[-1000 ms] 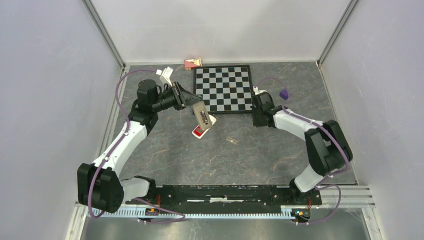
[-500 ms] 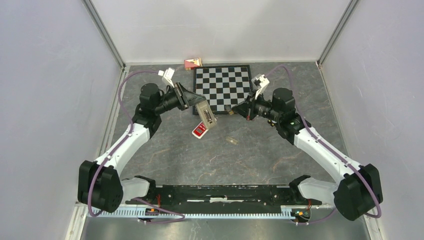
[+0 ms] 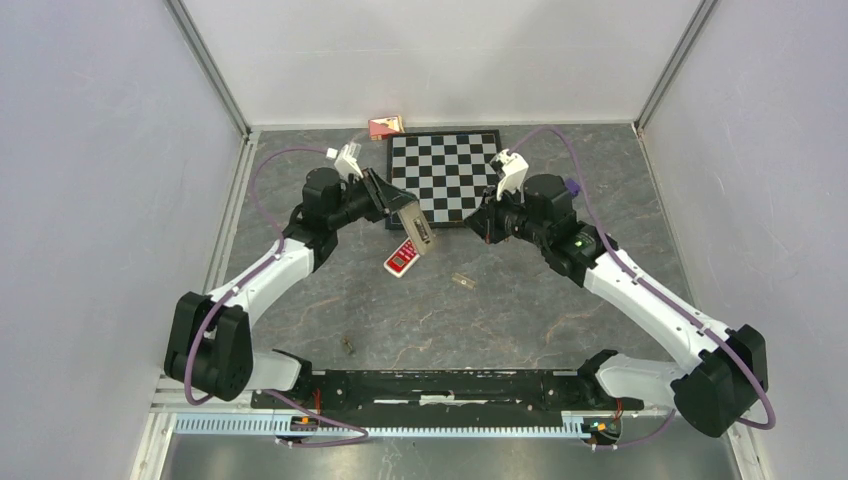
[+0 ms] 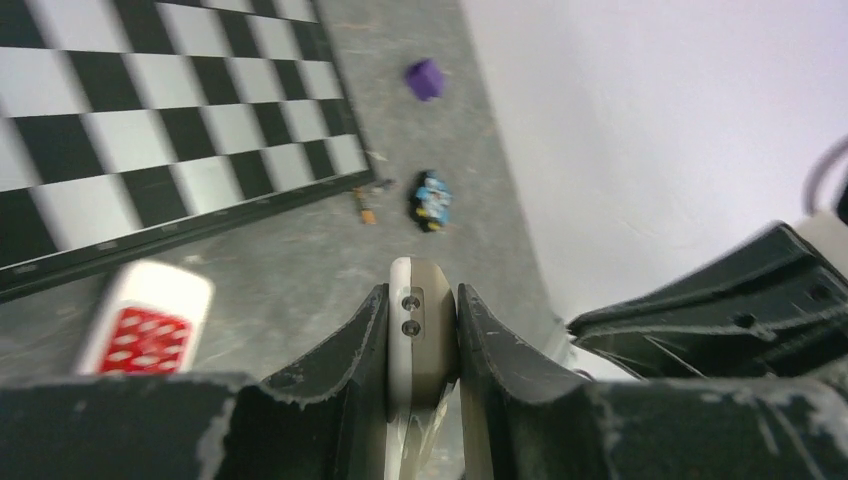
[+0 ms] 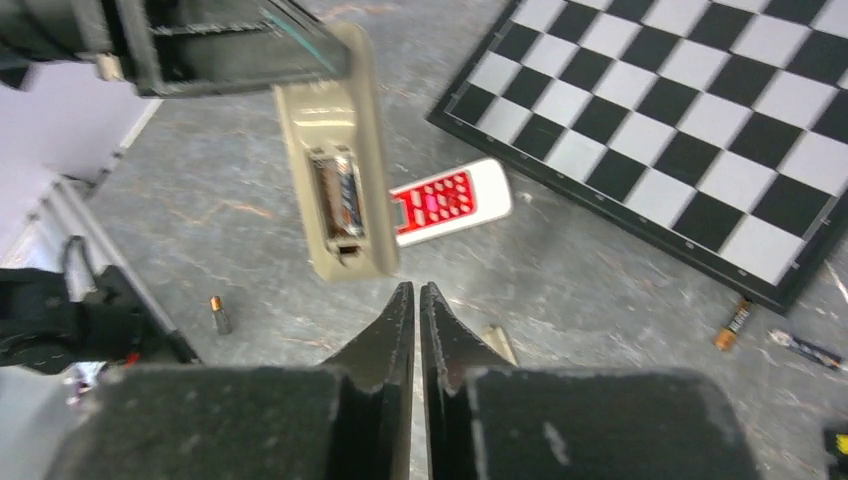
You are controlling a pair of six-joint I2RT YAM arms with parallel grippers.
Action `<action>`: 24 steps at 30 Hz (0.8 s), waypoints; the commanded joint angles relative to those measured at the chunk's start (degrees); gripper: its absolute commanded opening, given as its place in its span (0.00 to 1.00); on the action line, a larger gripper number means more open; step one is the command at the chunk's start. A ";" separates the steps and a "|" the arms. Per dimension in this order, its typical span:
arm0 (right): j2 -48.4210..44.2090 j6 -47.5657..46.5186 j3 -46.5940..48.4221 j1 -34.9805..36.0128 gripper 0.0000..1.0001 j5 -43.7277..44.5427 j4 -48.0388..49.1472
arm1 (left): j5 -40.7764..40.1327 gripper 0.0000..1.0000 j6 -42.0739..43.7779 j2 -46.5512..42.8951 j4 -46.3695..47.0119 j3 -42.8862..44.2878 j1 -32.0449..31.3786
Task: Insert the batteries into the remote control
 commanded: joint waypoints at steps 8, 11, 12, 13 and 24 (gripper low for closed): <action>2.97 -4.35 -6.93 4.35 0.44 7.04 1.48 | -15.84 0.02 15.19 -7.27 -20.86 -0.77 3.88; 2.71 -6.37 -9.61 5.64 0.46 5.24 4.95 | -18.74 0.02 14.62 -8.85 -24.65 -0.56 5.15; 2.78 -7.12 -10.32 6.55 0.46 4.76 6.06 | -19.62 0.02 14.32 -9.27 -25.46 -0.54 5.77; 2.86 -7.99 -11.35 7.39 0.46 4.02 7.53 | -20.13 0.02 14.14 -9.61 -26.31 -0.44 6.25; 12.76 -18.44 -15.72 25.61 0.49 -2.94 37.26 | -39.35 0.02 15.65 -14.12 -46.24 9.59 9.60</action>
